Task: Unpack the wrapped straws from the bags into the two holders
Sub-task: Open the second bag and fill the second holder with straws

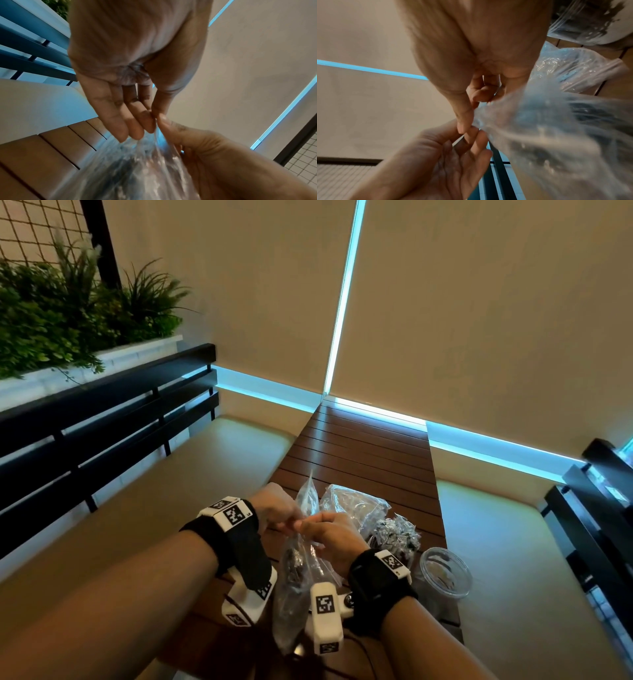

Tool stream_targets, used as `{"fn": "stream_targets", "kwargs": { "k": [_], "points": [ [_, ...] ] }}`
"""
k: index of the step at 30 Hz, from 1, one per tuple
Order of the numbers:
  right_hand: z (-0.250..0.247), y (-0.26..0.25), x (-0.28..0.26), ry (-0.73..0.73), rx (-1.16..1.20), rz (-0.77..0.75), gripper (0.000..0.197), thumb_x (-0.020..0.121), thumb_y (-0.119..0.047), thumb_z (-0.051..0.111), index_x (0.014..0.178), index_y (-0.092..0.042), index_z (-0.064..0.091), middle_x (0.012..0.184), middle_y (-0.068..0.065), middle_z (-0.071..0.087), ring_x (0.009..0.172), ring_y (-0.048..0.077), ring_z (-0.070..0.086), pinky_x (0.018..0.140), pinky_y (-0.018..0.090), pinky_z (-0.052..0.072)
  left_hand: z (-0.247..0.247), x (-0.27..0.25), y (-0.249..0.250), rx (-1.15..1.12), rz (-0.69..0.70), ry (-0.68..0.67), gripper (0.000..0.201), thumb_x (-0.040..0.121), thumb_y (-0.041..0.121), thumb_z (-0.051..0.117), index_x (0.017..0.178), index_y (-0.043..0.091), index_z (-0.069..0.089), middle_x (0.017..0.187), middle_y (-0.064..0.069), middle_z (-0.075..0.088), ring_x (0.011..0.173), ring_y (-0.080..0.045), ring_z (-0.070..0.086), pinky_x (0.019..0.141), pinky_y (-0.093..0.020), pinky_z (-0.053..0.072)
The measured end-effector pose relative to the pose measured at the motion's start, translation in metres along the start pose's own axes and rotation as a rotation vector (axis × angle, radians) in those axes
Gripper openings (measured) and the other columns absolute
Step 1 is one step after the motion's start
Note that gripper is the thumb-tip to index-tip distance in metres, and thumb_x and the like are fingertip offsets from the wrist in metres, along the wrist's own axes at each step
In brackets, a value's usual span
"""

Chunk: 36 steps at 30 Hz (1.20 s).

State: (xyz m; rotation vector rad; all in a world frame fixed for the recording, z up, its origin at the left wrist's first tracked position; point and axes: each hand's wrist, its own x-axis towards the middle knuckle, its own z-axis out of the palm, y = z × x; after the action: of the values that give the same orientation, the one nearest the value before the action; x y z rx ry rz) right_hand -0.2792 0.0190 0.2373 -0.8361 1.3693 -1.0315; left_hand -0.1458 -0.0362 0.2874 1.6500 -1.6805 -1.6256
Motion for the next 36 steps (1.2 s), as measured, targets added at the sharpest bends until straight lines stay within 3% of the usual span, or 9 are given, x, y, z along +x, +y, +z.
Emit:
{"fn": "stream_targets", "kwargs": {
  "k": [4, 9, 13, 15, 18, 22, 26, 31, 36],
  "points": [
    [-0.002, 0.002, -0.001, -0.017, 0.024, 0.041, 0.010, 0.086, -0.012, 0.075, 0.086, -0.008, 0.066, 0.087, 0.009, 0.070, 0.076, 0.015, 0.069, 0.066, 0.030, 0.056, -0.001, 0.000, -0.005, -0.043, 0.008, -0.010, 0.018, 0.091, 0.004, 0.066, 0.103, -0.010, 0.069, 0.075, -0.012, 0.068, 0.046, -0.010, 0.062, 0.046, -0.023, 0.053],
    [0.003, -0.002, -0.005, 0.049, -0.212, -0.007, 0.009, 0.090, -0.012, 0.068, 0.083, -0.008, 0.073, 0.080, 0.005, 0.069, 0.070, 0.012, 0.067, 0.057, 0.028, 0.056, 0.001, 0.001, -0.012, -0.071, 0.019, 0.031, 0.022, 0.095, -0.004, 0.052, 0.110, -0.015, 0.063, 0.083, -0.021, 0.060, 0.060, -0.020, 0.059, 0.051, -0.029, 0.055],
    [0.000, -0.008, -0.004, 0.034, -0.263, -0.035, 0.014, 0.081, -0.004, 0.071, 0.070, -0.012, 0.075, 0.084, 0.009, 0.071, 0.081, 0.018, 0.070, 0.064, 0.035, 0.061, 0.001, 0.003, -0.014, -0.136, 0.021, 0.027, 0.026, 0.098, 0.012, 0.058, 0.108, -0.011, 0.064, 0.079, -0.014, 0.063, 0.068, -0.022, 0.062, 0.059, -0.032, 0.057],
    [-0.002, -0.009, -0.004, 0.036, -0.182, -0.006, 0.014, 0.081, -0.001, 0.069, 0.071, -0.011, 0.071, 0.083, 0.009, 0.068, 0.077, 0.016, 0.069, 0.059, 0.030, 0.058, 0.001, 0.001, -0.012, -0.108, 0.032, -0.023, 0.027, 0.093, 0.020, 0.067, 0.103, -0.005, 0.067, 0.086, -0.014, 0.067, 0.078, -0.024, 0.063, 0.065, -0.030, 0.054],
    [-0.002, -0.005, -0.005, 0.000, -0.100, 0.058, 0.007, 0.085, -0.003, 0.070, 0.081, -0.009, 0.070, 0.074, -0.001, 0.068, 0.066, 0.006, 0.067, 0.055, 0.025, 0.054, 0.001, 0.004, -0.010, -0.072, 0.034, -0.022, 0.021, 0.088, 0.008, 0.069, 0.102, -0.008, 0.068, 0.089, -0.016, 0.071, 0.073, -0.021, 0.067, 0.061, -0.026, 0.056],
    [-0.006, 0.000, 0.000, -0.043, -0.043, 0.114, 0.006, 0.084, -0.015, 0.078, 0.083, -0.013, 0.072, 0.085, 0.002, 0.071, 0.078, 0.010, 0.065, 0.065, 0.028, 0.056, 0.001, 0.008, -0.008, -0.028, 0.038, 0.021, 0.013, 0.083, -0.003, 0.065, 0.093, -0.011, 0.068, 0.092, -0.023, 0.071, 0.074, -0.022, 0.068, 0.076, -0.033, 0.058],
    [-0.009, -0.001, -0.002, -0.062, 0.027, 0.144, 0.007, 0.087, -0.015, 0.075, 0.085, -0.014, 0.068, 0.071, -0.003, 0.064, 0.064, 0.008, 0.064, 0.062, 0.027, 0.053, -0.003, 0.002, -0.009, -0.122, 0.012, -0.066, 0.010, 0.089, 0.005, 0.068, 0.097, -0.003, 0.069, 0.090, -0.015, 0.074, 0.072, -0.020, 0.072, 0.052, -0.028, 0.057],
    [-0.008, -0.005, -0.005, -0.114, 0.043, 0.139, 0.015, 0.091, -0.009, 0.068, 0.085, -0.015, 0.056, 0.065, -0.004, 0.070, 0.061, 0.011, 0.071, 0.061, 0.030, 0.055, -0.004, 0.001, -0.011, -0.166, -0.007, -0.099, 0.017, 0.089, 0.000, 0.065, 0.106, -0.001, 0.066, 0.093, -0.014, 0.075, 0.076, -0.022, 0.075, 0.059, -0.034, 0.061],
    [-0.001, -0.008, -0.002, 0.028, -0.163, 0.057, 0.010, 0.093, -0.016, 0.067, 0.098, -0.008, 0.071, 0.079, 0.001, 0.071, 0.071, 0.014, 0.070, 0.069, 0.036, 0.062, -0.006, 0.000, -0.008, -0.136, -0.006, -0.045, 0.015, 0.090, -0.003, 0.062, 0.105, -0.005, 0.065, 0.088, -0.015, 0.071, 0.067, -0.021, 0.071, 0.050, -0.030, 0.058]
  ]
}}
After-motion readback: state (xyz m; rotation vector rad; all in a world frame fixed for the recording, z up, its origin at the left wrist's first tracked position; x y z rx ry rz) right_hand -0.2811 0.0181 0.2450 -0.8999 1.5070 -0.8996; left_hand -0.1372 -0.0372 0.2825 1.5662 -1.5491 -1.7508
